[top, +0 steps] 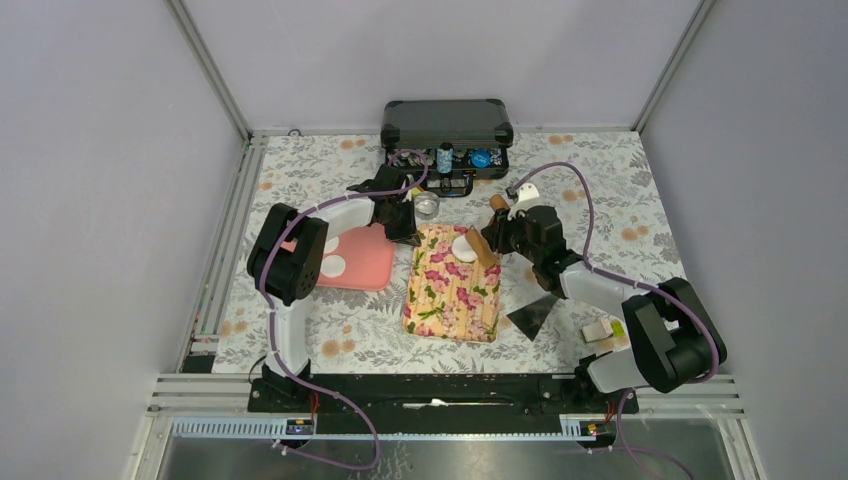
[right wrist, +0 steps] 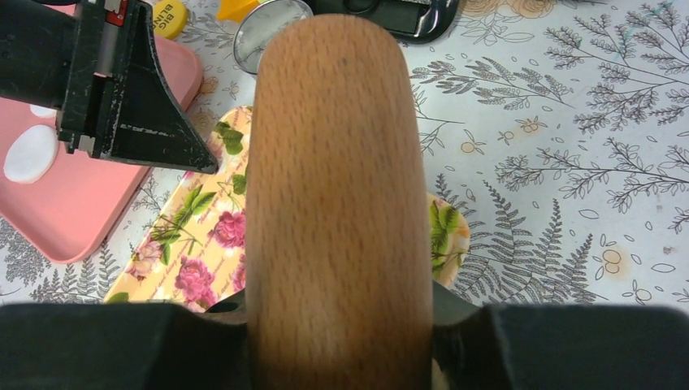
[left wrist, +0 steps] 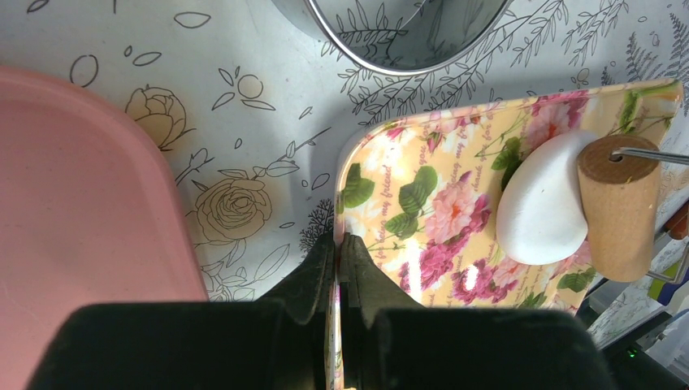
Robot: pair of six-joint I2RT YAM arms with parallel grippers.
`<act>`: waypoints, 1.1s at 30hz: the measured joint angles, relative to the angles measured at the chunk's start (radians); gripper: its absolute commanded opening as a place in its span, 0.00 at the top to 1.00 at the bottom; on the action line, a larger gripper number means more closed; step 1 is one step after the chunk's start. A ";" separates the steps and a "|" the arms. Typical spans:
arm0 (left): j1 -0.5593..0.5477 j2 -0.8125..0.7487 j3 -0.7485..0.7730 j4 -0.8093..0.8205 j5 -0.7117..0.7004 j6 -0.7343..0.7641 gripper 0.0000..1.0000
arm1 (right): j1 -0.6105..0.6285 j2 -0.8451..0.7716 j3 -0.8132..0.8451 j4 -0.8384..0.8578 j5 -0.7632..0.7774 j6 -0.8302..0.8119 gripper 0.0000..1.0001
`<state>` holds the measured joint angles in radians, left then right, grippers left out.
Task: Roll out the dumpling wrappers from the dough
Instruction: Flatten out the dough on the work surface.
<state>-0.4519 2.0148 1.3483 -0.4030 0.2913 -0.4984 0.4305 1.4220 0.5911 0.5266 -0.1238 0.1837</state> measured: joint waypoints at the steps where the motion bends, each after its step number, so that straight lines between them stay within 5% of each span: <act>1: 0.000 0.000 0.000 0.000 0.000 0.000 1.00 | 0.003 -0.001 0.000 -0.001 0.000 0.000 1.00; 11: 0.000 0.000 0.000 0.000 0.001 0.000 1.00 | 0.019 -0.006 0.119 -0.131 -0.029 0.015 1.00; 33: 0.001 0.000 0.000 0.000 0.002 0.000 1.00 | 0.021 0.077 0.072 -0.003 -0.111 0.013 1.00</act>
<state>-0.4511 2.0148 1.3483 -0.4034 0.2935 -0.4984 0.4515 1.4990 0.6636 0.5236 -0.2348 0.1963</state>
